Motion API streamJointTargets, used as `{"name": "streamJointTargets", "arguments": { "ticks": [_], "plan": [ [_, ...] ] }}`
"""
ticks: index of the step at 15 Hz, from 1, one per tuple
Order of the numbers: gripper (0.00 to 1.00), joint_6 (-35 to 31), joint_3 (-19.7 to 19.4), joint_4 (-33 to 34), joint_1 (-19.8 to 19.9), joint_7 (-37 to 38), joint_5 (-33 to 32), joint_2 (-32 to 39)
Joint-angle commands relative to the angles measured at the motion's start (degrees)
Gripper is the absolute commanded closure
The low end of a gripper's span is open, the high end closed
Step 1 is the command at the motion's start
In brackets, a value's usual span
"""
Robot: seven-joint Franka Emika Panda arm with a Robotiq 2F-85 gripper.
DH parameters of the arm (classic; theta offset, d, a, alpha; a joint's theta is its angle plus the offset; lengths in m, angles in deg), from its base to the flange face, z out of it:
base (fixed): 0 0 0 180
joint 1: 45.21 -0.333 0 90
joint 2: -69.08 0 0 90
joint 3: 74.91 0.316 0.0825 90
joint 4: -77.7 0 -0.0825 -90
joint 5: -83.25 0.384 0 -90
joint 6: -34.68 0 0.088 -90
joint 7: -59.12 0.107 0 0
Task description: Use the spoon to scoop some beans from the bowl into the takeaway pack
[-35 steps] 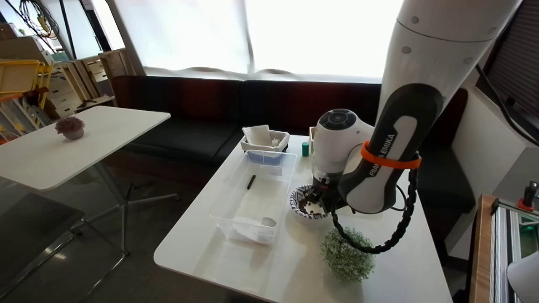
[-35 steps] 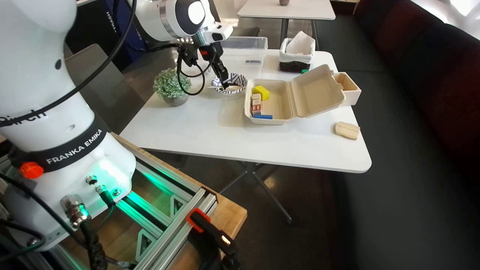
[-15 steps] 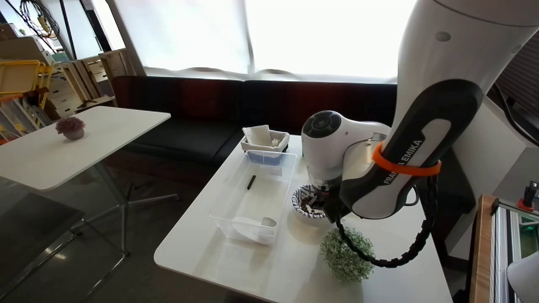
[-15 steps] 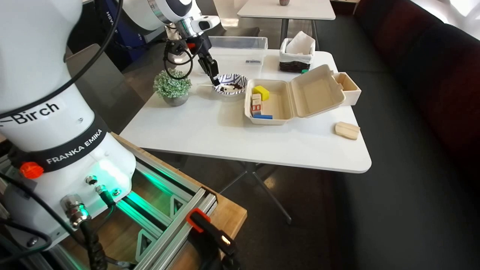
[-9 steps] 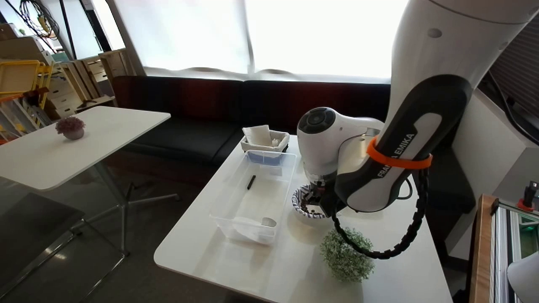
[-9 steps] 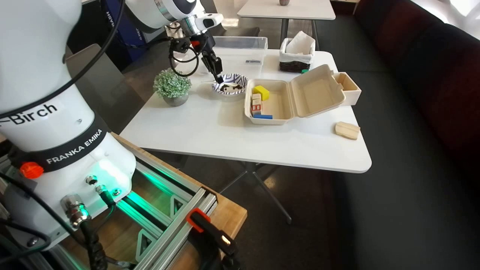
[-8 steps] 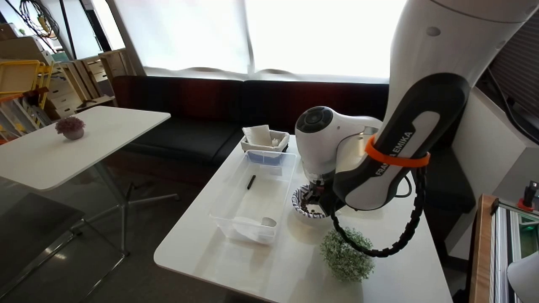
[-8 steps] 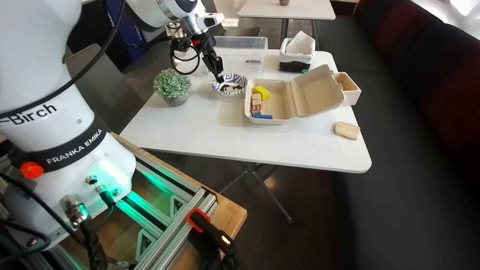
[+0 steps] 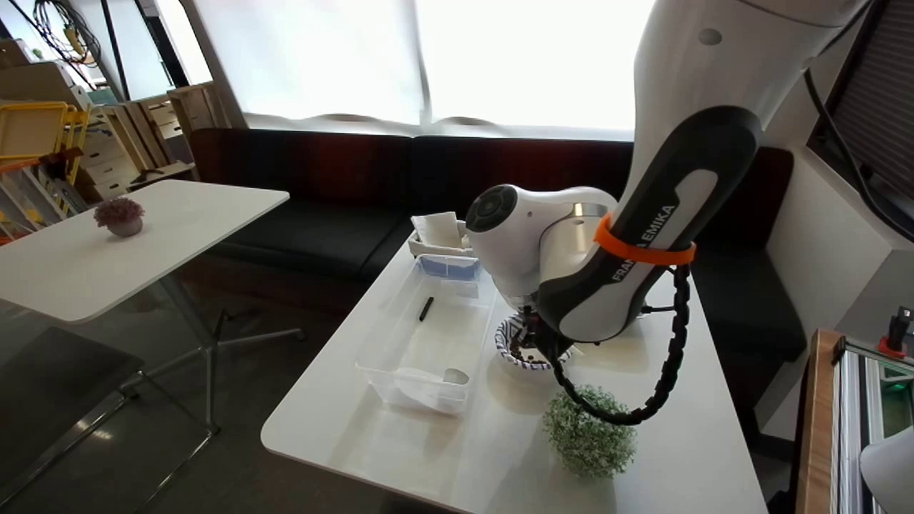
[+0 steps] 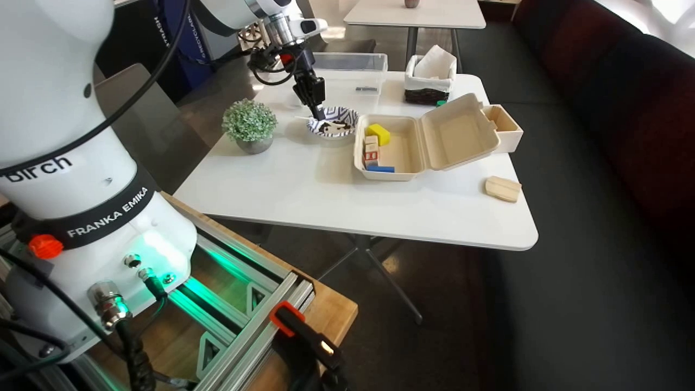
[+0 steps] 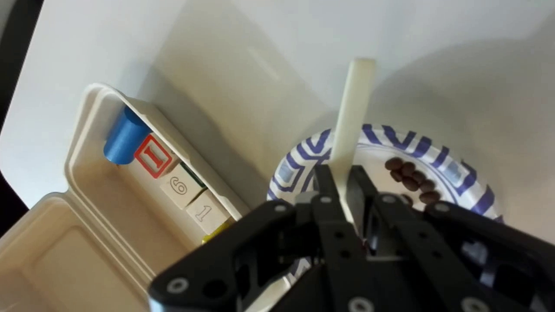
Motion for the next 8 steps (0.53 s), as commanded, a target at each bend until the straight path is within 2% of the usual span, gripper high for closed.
{"name": "streamJointTargets", "arguments": {
  "ticks": [1, 8],
  "plan": [
    [0.97, 3.4, 7.7, 4.1, 7.7, -1.3, -3.7, 1.5],
    [0.97, 8.2, 14.9, 7.6, 15.8, 0.1, -8.8, 2.5]
  ]
}}
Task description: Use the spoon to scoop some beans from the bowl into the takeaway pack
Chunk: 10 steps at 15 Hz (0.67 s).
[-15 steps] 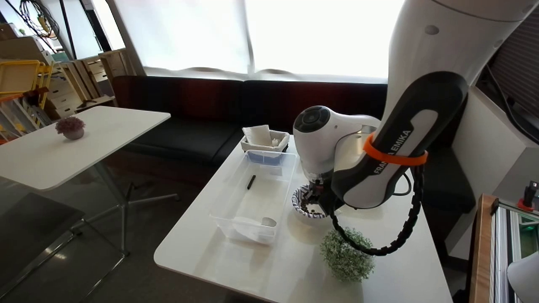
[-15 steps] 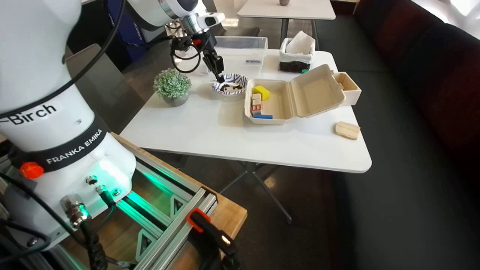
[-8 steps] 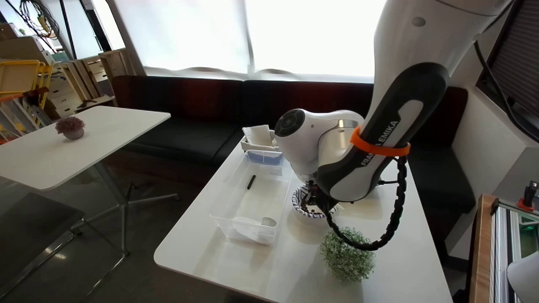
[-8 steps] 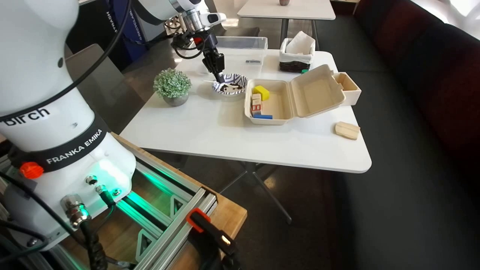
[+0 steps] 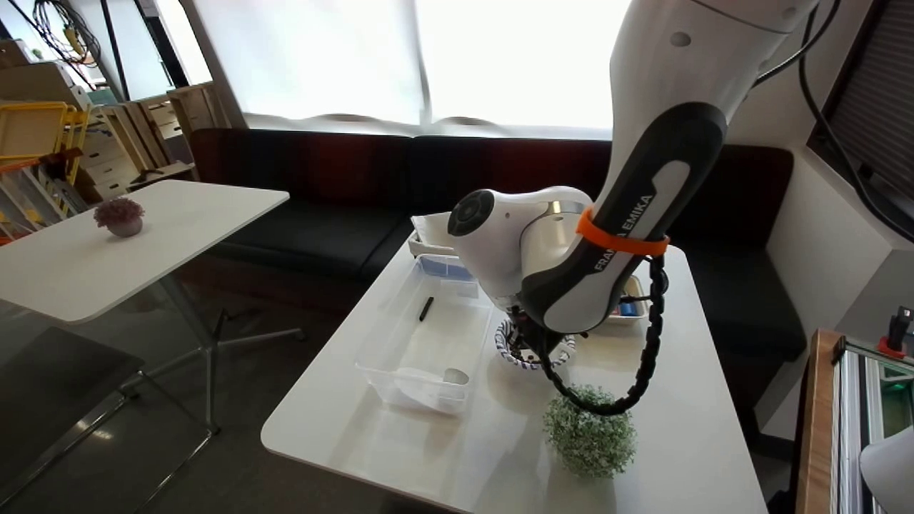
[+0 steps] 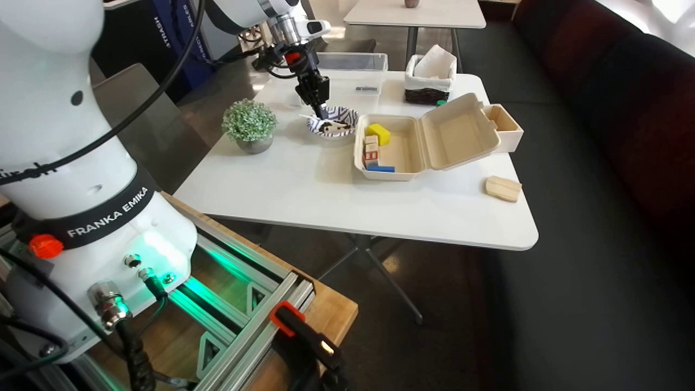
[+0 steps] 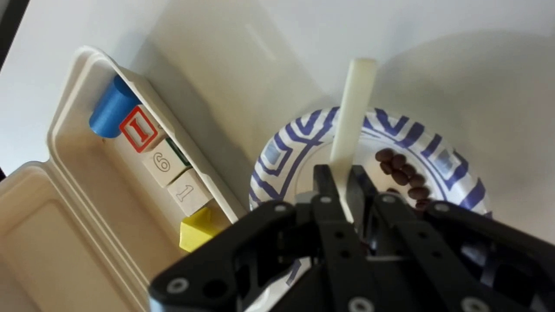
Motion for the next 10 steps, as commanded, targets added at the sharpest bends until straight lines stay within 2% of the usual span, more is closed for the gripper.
{"name": "streamJointTargets", "arguments": {
  "ticks": [1, 6, 10],
  "plan": [
    [0.97, 3.8, 3.8, 2.3, 4.1, 0.6, -2.4, 1.3],
    [0.97, 4.4, 6.5, 3.8, 6.9, 0.1, -3.1, 2.8],
    [0.97, 4.1, 7.4, 4.9, 7.4, 0.1, -3.7, 4.0]
  ]
}}
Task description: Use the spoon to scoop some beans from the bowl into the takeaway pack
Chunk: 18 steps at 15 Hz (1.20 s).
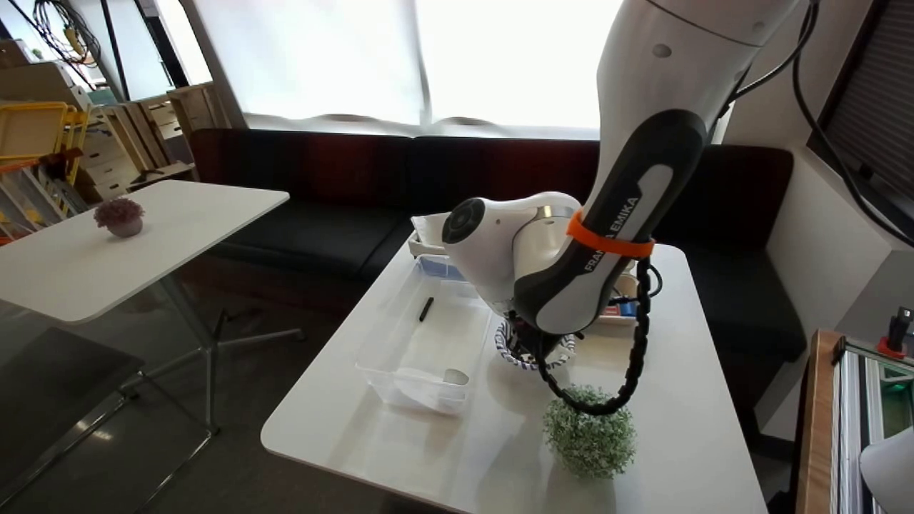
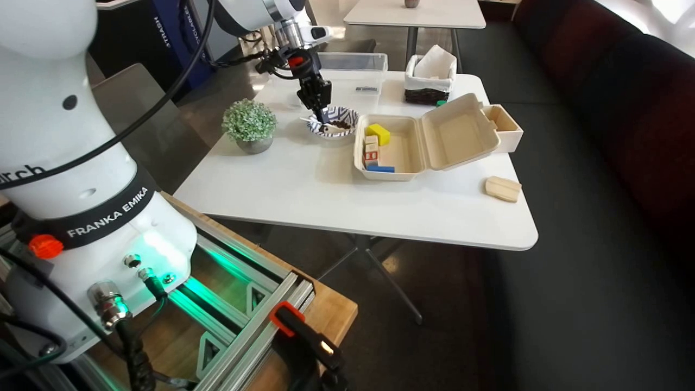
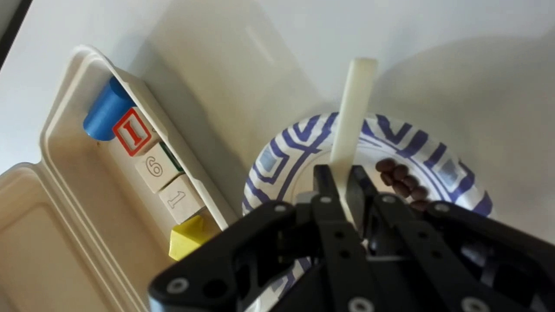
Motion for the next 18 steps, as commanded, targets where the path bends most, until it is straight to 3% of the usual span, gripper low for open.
{"name": "streamJointTargets", "arguments": {
  "ticks": [1, 18],
  "plan": [
    [0.97, 1.0, 1.7, 2.2, 1.3, 0.0, -1.5, 2.2],
    [0.97, -1.8, 3.5, 3.6, 1.4, -0.6, -3.3, 3.2]
  ]
}}
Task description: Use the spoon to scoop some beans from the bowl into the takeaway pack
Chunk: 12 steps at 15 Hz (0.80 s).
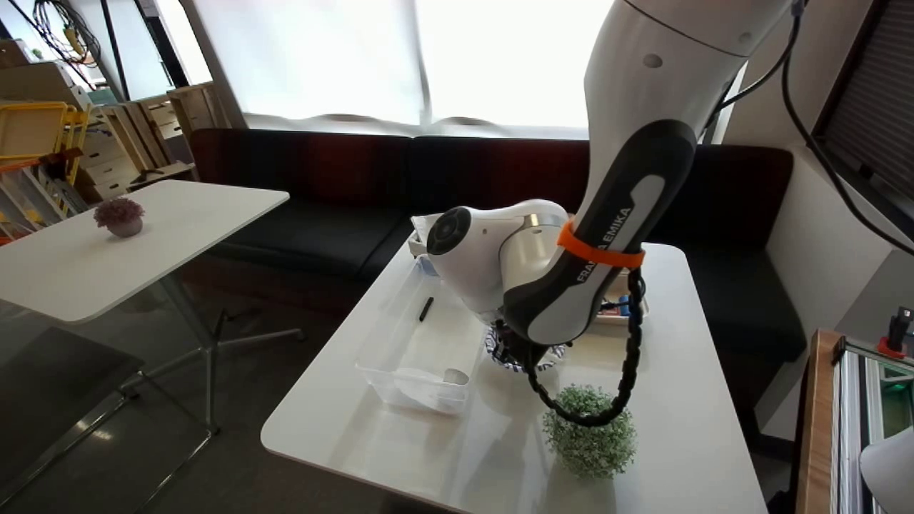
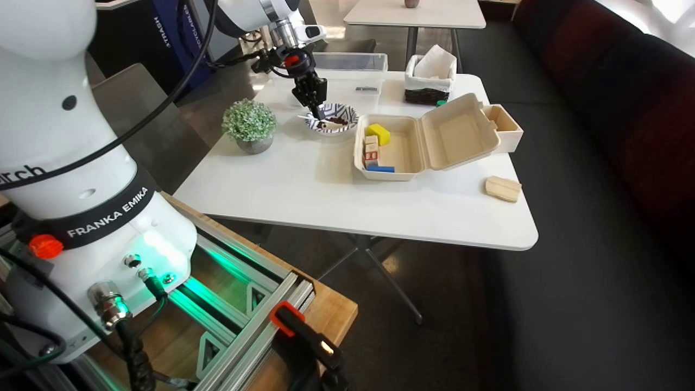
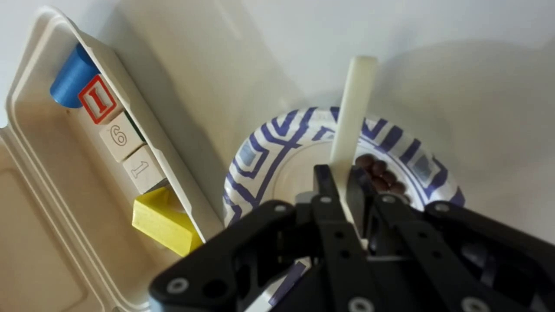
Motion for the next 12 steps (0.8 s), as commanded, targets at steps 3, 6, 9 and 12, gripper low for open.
{"name": "streamJointTargets", "arguments": {
  "ticks": [3, 6, 9, 12],
  "plan": [
    [0.97, -2.1, 1.0, 1.5, 1.1, -1.0, -1.0, 2.0],
    [0.97, -2.9, 1.1, 1.9, 1.2, -1.7, -0.8, 2.3],
    [0.97, -4.8, 1.2, 1.8, 1.6, -2.4, -0.5, 2.7],
    [0.97, -7.9, 0.9, 1.5, 1.9, -2.9, -0.3, 3.1]
  ]
}}
